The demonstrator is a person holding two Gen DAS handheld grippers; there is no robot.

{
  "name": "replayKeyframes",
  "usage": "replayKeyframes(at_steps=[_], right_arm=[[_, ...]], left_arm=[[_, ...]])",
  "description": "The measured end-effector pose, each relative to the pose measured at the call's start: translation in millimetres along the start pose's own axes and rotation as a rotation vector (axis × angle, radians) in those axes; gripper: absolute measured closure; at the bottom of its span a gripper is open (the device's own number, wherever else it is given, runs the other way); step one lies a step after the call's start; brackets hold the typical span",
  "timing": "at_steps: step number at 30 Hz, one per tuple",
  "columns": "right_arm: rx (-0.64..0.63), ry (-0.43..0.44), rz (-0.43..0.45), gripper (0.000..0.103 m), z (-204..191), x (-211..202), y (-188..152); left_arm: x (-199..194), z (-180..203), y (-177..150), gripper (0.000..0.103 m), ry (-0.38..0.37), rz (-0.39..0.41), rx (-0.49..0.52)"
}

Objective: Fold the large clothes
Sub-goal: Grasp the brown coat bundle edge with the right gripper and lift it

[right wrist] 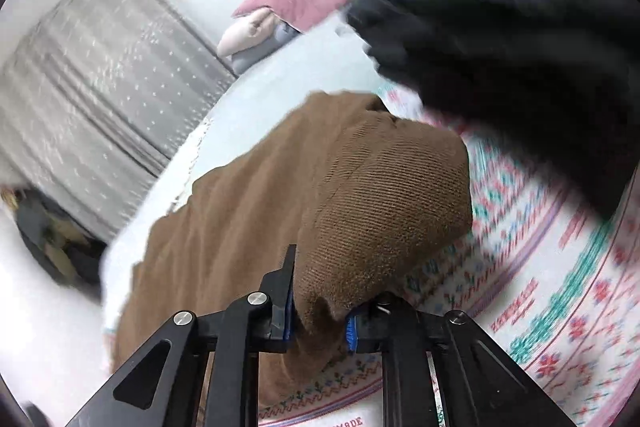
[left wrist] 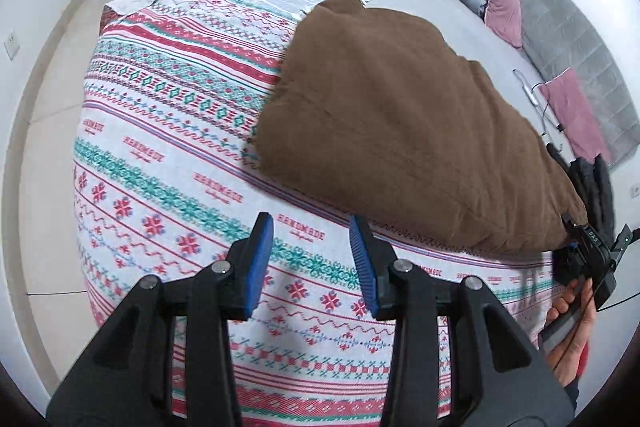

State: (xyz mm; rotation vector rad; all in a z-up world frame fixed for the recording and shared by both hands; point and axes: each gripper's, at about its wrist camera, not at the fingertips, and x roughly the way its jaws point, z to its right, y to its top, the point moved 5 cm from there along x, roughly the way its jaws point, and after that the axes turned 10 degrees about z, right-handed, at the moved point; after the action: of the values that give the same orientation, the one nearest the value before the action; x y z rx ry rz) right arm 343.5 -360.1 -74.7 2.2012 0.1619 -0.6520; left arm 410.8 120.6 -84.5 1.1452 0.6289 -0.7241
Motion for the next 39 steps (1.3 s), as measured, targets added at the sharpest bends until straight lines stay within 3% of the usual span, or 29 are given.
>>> replayKeyframes(at_steps=[3, 8, 11, 13, 24, 26, 28, 31, 34, 39], right_arm=[[-0.143, -0.026, 0.058, 0.087, -39, -14, 11], [-0.234, -0.024, 0.087, 0.087, -79, -21, 16], [-0.211, -0.044, 0.088, 0.087, -77, -20, 16], [-0.19, -0.051, 0.085, 0.087, -74, -15, 17], [0.02, -0.069, 0.061, 0.087, -34, -6, 11], [0.032, -0.077, 0.058, 0.087, -35, -6, 12], [0.011, -0.078, 0.068, 0.087, -49, -7, 16], [-0.097, -0.066, 0.111, 0.088, -88, -14, 22], [-0.302, -0.039, 0.173, 0.088, -156, -23, 17], [-0.707, 0.023, 0.321, 0.089, -276, -39, -35]], left_arm=[[-10, -8, 6, 0.061, -0.025, 0.021, -0.018], [-13, -17, 6, 0.061, 0.057, 0.047, 0.052], [-13, -26, 8, 0.059, 0.057, 0.046, 0.055], [-13, -32, 8, 0.049, 0.072, 0.048, 0.059], [-16, -44, 8, 0.036, 0.047, 0.049, 0.009], [-16, -47, 7, 0.034, 0.044, 0.043, 0.003], [-17, -53, 8, 0.025, 0.037, 0.044, -0.015], [-20, -68, 12, 0.024, 0.042, 0.043, -0.066], [-22, -87, 17, 0.024, 0.041, 0.038, -0.133], [-24, -116, 24, 0.024, 0.009, 0.035, -0.267]])
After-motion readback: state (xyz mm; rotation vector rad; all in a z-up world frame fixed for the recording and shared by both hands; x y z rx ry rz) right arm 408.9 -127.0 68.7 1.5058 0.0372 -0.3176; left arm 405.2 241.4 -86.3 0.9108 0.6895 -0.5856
